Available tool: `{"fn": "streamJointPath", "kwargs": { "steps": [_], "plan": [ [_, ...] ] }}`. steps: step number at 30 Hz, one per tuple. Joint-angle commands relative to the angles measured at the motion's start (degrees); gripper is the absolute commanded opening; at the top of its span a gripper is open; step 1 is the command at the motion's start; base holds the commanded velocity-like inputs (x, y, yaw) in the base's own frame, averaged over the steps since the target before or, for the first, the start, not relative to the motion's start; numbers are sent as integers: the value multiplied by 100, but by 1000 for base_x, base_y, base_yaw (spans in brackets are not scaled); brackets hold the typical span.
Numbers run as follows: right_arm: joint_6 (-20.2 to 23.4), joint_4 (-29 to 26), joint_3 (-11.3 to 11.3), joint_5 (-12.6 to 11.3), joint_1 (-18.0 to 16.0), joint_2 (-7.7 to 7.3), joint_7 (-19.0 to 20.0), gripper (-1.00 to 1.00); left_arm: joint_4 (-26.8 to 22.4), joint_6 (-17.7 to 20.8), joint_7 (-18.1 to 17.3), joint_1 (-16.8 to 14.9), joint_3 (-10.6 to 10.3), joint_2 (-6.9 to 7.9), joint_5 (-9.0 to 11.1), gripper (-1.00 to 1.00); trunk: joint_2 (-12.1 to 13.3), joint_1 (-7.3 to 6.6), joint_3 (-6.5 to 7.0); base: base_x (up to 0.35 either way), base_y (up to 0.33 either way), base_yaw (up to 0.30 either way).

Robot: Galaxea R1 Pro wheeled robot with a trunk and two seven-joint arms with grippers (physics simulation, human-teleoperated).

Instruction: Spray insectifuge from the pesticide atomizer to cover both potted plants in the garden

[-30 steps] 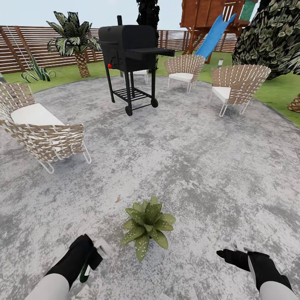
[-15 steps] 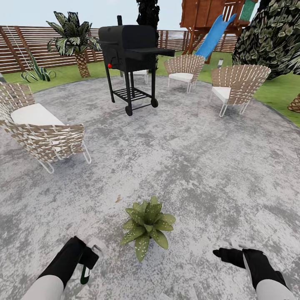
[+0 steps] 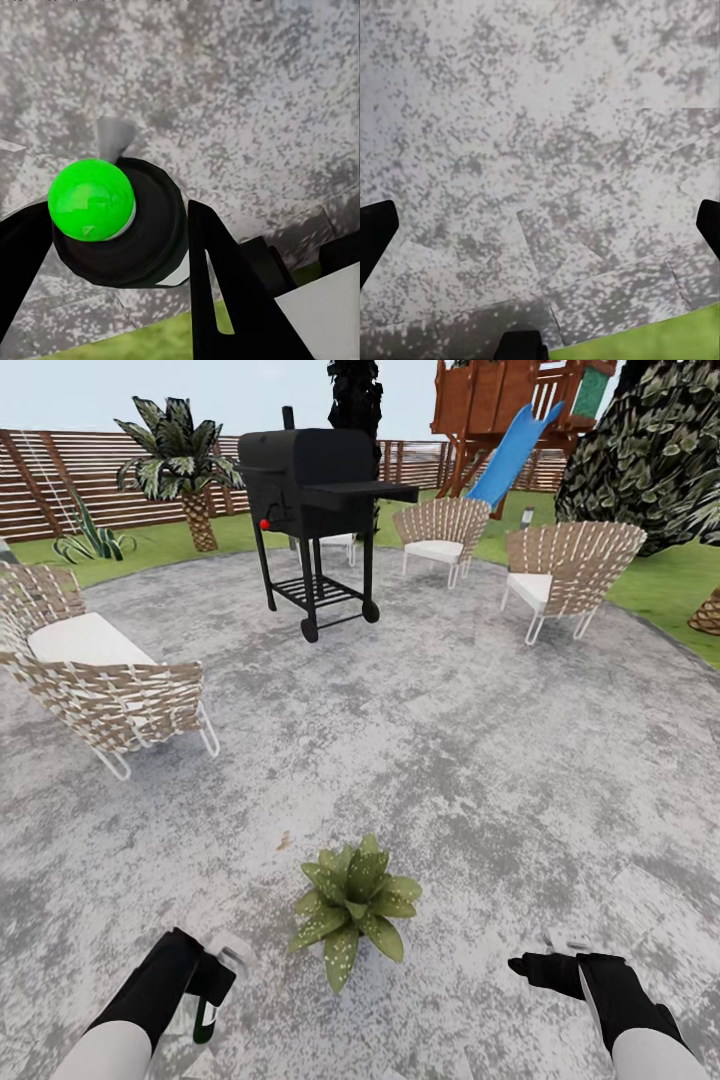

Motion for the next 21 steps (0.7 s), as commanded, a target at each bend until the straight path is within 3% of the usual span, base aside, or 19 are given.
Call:
{"fn": "streamJointPath", "kwargs": {
  "steps": [1, 6, 10, 12, 15, 17, 21],
  "plan": [
    [10, -10, -35, 60, -5, 5, 54, 100, -9, 9, -54, -4, 33, 1, -47, -100, -2, 0, 5, 0, 0, 0],
    [10, -10, -39, 60, -5, 5, 54, 100, -19, 4, -74, -7, 81, 15, -50, -100, -2, 0, 50, 0, 0, 0],
    [12, -10, -39, 60, -5, 6, 54, 100, -91, -10, -169, -24, 89, 231, -37, -100, -2, 0, 86, 0, 0, 0],
    [9, -10, -39, 60, -5, 6, 54, 100, -244, -162, -515, -32, 89, 404, -32, -100, -2, 0, 104, 0, 0, 0],
    [12, -10, -39, 60, -5, 6, 54, 100, -574, -857, -1598, -36, 90, 770, -30, -100, -2, 0, 131, 0, 0, 0],
    [12, -10, -39, 60, -5, 6, 54, 100, -661, -1137, -2036, -36, 90, 955, -29, -100, -2, 0, 149, 0, 0, 0],
    [9, -11, -39, 60, -5, 6, 49, 100, -697, -1564, -2240, -36, 90, 1113, -29, -100, -2, 0, 174, 0, 0, 0]
  ]
}}
